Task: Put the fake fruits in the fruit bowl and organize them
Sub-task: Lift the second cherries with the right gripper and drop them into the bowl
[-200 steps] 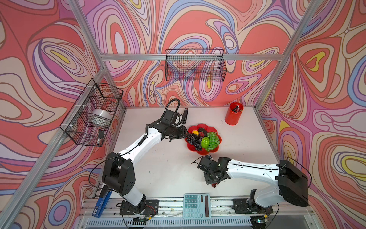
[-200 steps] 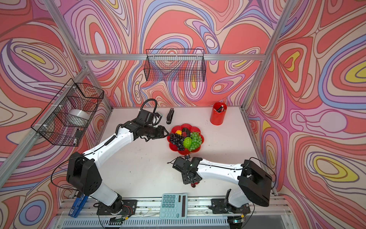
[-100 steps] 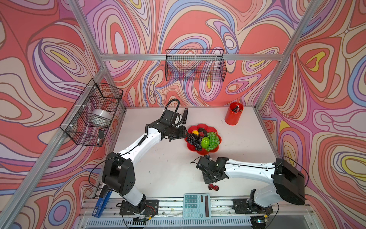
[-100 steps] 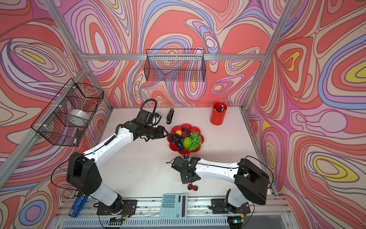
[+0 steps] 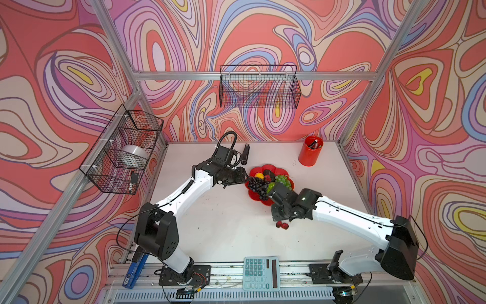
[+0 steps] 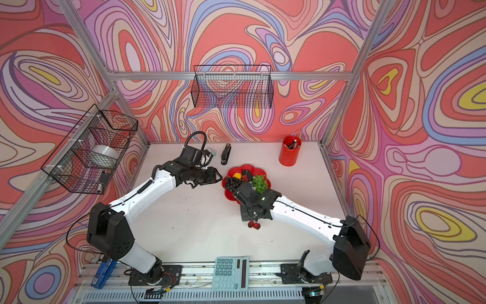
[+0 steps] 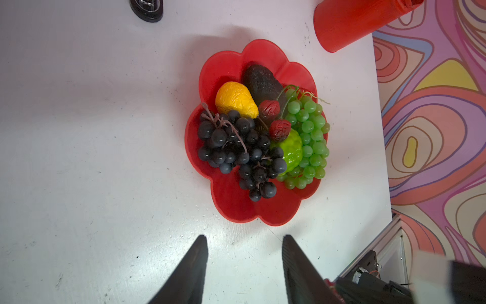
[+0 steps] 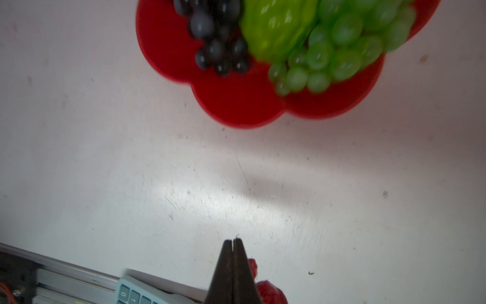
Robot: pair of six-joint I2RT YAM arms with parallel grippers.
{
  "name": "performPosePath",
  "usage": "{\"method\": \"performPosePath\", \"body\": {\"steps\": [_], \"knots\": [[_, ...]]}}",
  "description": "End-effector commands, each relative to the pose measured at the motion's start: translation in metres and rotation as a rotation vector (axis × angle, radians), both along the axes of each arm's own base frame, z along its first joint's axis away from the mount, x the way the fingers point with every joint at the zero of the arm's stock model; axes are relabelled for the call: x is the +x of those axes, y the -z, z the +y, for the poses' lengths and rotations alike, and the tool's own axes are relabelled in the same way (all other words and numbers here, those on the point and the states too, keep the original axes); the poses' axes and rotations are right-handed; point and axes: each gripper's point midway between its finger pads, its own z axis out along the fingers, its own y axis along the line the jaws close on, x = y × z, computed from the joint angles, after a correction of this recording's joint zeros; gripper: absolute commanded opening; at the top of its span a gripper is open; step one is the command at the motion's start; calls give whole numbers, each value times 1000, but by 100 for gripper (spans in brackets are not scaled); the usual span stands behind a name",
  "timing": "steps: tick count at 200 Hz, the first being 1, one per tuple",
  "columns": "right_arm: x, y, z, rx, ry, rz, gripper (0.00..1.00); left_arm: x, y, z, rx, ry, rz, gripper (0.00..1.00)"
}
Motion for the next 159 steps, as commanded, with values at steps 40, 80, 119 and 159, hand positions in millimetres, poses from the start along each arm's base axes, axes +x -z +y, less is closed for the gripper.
{"method": "performPosePath", "body": {"steps": [40,80,119,159], "knots": [[131,-74,-15,126,-48,-259,0,-18,-2,28,68,-38,6,50],[197,-71,-11,205,-37,-300,0,-25,-6,38,78,-57,10,50],[228,-30,-4,249,-13,-251,0,-30,-6,41,83,-65,18,50],[239,3,-7,273,31,-207,0,-31,-5,41,81,-64,27,50]]}}
